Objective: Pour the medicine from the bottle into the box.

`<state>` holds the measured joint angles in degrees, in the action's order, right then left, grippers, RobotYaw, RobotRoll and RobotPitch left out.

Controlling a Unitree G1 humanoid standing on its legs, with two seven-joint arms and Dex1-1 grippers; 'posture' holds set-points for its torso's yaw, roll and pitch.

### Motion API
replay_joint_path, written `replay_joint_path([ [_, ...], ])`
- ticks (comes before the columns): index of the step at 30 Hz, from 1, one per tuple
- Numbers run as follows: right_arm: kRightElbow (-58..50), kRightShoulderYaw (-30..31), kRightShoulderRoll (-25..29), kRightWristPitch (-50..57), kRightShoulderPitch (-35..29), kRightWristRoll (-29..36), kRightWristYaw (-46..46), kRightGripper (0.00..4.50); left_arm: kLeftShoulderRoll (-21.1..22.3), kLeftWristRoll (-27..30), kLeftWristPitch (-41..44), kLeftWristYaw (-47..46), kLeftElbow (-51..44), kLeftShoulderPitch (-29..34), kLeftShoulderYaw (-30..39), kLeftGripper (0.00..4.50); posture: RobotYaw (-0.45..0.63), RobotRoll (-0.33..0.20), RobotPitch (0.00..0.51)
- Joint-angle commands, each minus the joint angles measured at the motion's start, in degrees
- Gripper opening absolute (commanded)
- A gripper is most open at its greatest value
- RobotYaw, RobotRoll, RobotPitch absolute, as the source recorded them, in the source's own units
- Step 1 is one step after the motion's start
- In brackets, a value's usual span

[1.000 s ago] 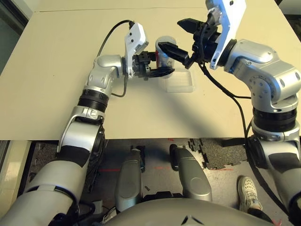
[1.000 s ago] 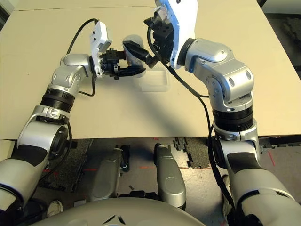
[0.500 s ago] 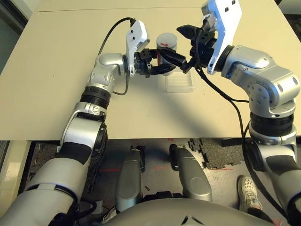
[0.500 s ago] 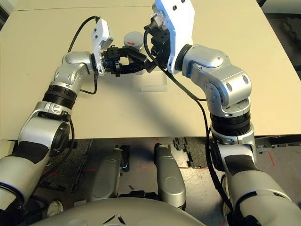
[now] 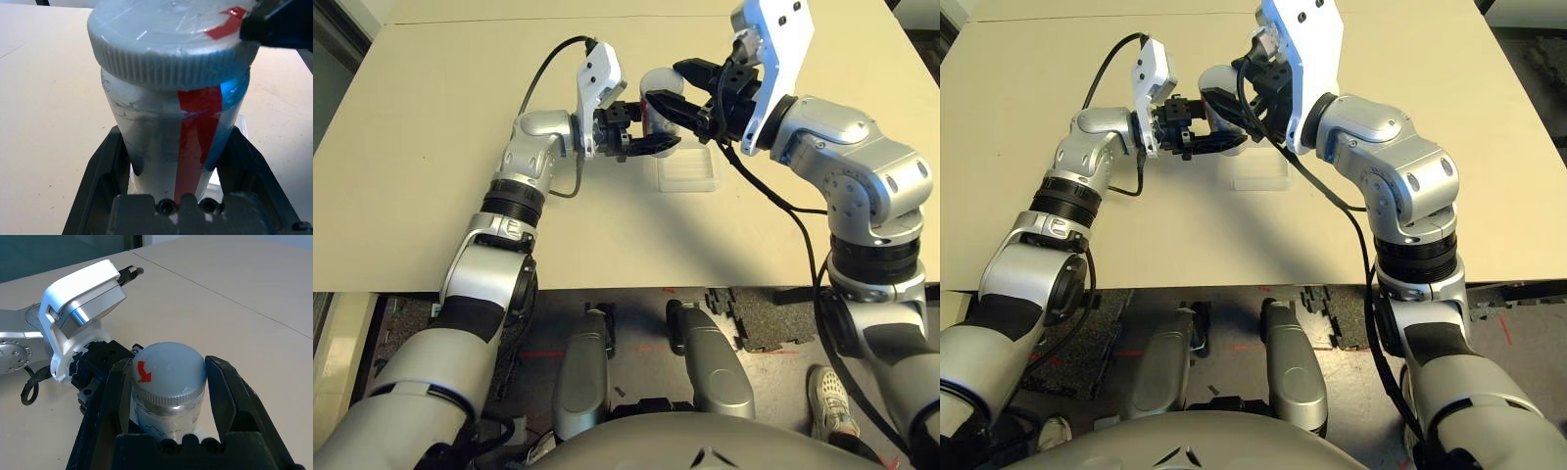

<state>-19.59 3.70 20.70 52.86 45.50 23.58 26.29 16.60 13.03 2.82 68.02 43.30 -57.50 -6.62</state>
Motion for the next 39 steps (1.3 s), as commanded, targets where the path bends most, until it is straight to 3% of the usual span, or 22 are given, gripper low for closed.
replay_joint_path([
  [1,0.0,0.9,0.5,-0.3,-1.1,-0.2,0.6,2.43,-0.1,-0.5,0.7,1.0,-1.4,1.0,-0.2,2.68,-0.13,0.0,0.227],
  [6,1.6,-0.2,0.7,-1.0,-0.9,1.8,3.5,2.43,-0.2,0.3,2.5,2.1,-4.4,1.5,-0.5,2.68,-0.13,0.0,0.231],
  [13,14.3,-2.4,6.4,-11.8,3.0,5.7,22.0,2.43,0.1,1.9,8.0,4.7,-14.2,4.0,-1.7,2.68,-0.11,0.0,0.24],
  [18,22.5,-0.6,9.8,-19.6,5.0,4.4,33.6,2.43,1.2,3.5,13.2,5.8,-22.4,6.3,-2.5,2.68,-0.08,0.0,0.242],
  [24,26.2,0.1,10.2,-21.8,5.8,3.7,38.4,2.43,2.8,5.0,17.7,6.4,-29.3,8.5,-3.2,2.68,-0.06,0.0,0.242],
  [32,26.5,0.4,10.2,-21.6,5.8,3.7,38.8,2.22,3.3,5.3,18.9,6.3,-30.2,8.3,-3.3,2.68,-0.06,0.0,0.243],
  [35,22.9,-0.3,10.9,-19.2,5.7,4.5,37.0,2.66,3.4,4.8,18.1,6.3,-29.2,8.2,-3.4,2.67,-0.07,0.0,0.24],
  [39,15.3,-2.2,11.3,-12.1,5.6,7.9,32.7,4.07,3.4,4.6,17.5,6.3,-28.5,8.0,-3.3,2.67,-0.08,0.0,0.238],
])
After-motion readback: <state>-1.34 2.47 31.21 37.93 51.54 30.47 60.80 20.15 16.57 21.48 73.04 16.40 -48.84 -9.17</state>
